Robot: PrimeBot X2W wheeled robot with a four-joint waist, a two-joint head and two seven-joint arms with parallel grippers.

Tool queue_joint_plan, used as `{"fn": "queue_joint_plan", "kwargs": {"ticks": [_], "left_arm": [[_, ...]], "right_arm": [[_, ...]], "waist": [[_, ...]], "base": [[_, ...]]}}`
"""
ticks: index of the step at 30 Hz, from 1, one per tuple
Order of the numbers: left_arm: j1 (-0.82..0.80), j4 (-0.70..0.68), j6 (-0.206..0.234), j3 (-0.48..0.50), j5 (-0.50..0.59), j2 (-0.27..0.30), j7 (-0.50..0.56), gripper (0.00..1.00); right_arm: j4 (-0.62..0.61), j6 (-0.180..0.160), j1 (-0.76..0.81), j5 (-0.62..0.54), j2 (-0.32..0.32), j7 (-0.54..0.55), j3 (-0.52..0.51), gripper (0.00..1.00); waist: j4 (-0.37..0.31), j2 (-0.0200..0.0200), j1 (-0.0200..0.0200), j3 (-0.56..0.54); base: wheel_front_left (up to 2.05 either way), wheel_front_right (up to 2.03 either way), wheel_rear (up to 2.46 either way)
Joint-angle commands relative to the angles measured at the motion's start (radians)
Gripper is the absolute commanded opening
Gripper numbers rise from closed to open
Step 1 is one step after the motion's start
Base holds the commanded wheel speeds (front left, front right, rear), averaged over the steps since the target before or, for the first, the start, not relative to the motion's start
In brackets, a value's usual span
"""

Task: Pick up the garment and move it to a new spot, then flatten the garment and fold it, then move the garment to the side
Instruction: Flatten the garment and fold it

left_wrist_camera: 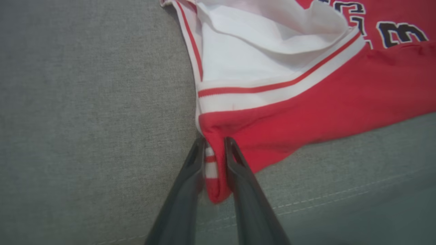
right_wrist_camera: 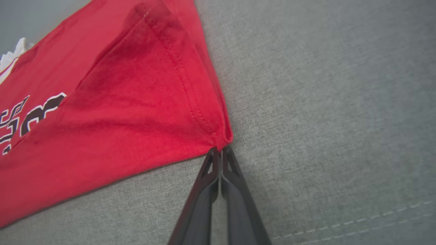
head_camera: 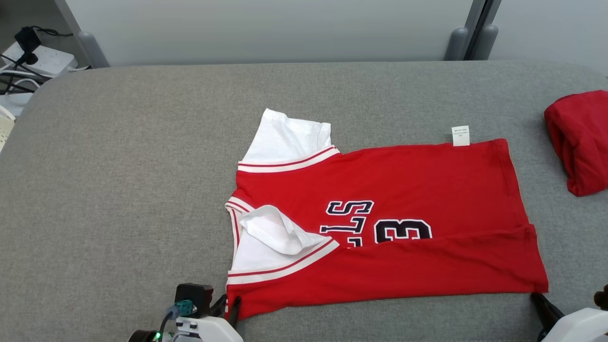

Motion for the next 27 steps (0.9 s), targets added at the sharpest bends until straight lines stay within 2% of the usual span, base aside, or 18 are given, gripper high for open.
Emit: {"fn": "queue_joint_plan", "kwargs": {"ticks": [1, 2, 3, 6, 14, 18, 22, 23, 24, 25, 26, 27], "left_arm": [[-0.028, -0.001, 0.015, 0.037, 0.000, 0.012, -0.007, 0.46], [-0.030, 0.014, 0.014, 0.038, -0.004, 0.005, -0.008, 0.71], [-0.031, 0.028, 0.013, 0.037, -0.007, -0.001, -0.010, 1.00], [-0.034, 0.068, 0.011, 0.037, -0.011, -0.015, -0.022, 1.00], [-0.011, 0.075, 0.086, 0.121, -0.010, -0.004, -0.165, 1.00], [-0.014, 0.024, 0.101, 0.164, -0.003, -0.004, -0.265, 1.00], [-0.021, -0.035, 0.107, 0.210, 0.017, -0.011, -0.329, 1.00], [-0.021, -0.048, 0.107, 0.221, 0.026, -0.014, -0.336, 0.86], [-0.022, -0.058, 0.107, 0.231, 0.034, -0.020, -0.340, 0.83], [-0.024, -0.066, 0.106, 0.241, 0.040, -0.028, -0.342, 0.86], [-0.027, -0.070, 0.105, 0.249, 0.048, -0.035, -0.344, 1.00], [-0.032, -0.072, 0.100, 0.254, 0.054, -0.044, -0.345, 1.00]], "right_arm": [[-0.005, 0.000, 0.009, -0.016, -0.014, 0.000, 0.006, 0.37], [-0.004, 0.000, 0.006, -0.023, -0.008, 0.000, 0.003, 0.87], [-0.002, 0.000, 0.005, -0.032, -0.003, -0.001, 0.000, 1.00], [0.011, 0.000, 0.001, -0.063, 0.005, -0.012, -0.018, 1.00], [0.044, 0.000, -0.025, -0.240, -0.003, -0.158, -0.128, 1.00], [-0.017, 0.000, -0.035, -0.365, -0.002, -0.208, -0.131, 1.00], [-0.117, 0.000, -0.033, -0.475, 0.026, -0.229, -0.154, 1.00], [-0.144, 0.000, -0.033, -0.491, 0.038, -0.230, -0.158, 1.00], [-0.167, 0.000, -0.032, -0.501, 0.052, -0.232, -0.159, 1.00], [-0.185, 0.000, -0.032, -0.509, 0.062, -0.232, -0.161, 1.00], [-0.197, 0.000, -0.033, -0.517, 0.071, -0.233, -0.162, 1.00], [-0.203, 0.000, -0.036, -0.524, 0.077, -0.233, -0.165, 1.00]], "waist": [[0.000, 0.0000, 0.0000, -0.010], [-0.002, 0.0000, 0.0000, -0.016], [-0.004, 0.0000, 0.0000, -0.022], [-0.008, 0.0000, 0.0000, -0.040], [-0.015, 0.0000, 0.0000, -0.087], [-0.013, 0.0000, 0.0000, -0.097], [-0.015, 0.0000, 0.0000, -0.091], [-0.018, 0.0000, 0.0000, -0.087], [-0.020, 0.0000, 0.0000, -0.081], [-0.022, 0.0000, 0.0000, -0.076], [-0.024, 0.0000, 0.0000, -0.071], [-0.025, 0.0000, 0.0000, -0.066]], "base": [[0.00, 0.00, 0.00], [0.00, 0.00, 0.00], [0.00, 0.00, 0.00], [0.00, 0.00, 0.00], [0.00, 0.00, 0.00], [0.00, 0.00, 0.00], [0.00, 0.00, 0.00], [0.00, 0.00, 0.00], [0.00, 0.00, 0.00], [0.00, 0.00, 0.00], [0.00, 0.00, 0.00], [0.00, 0.00, 0.00]]}}
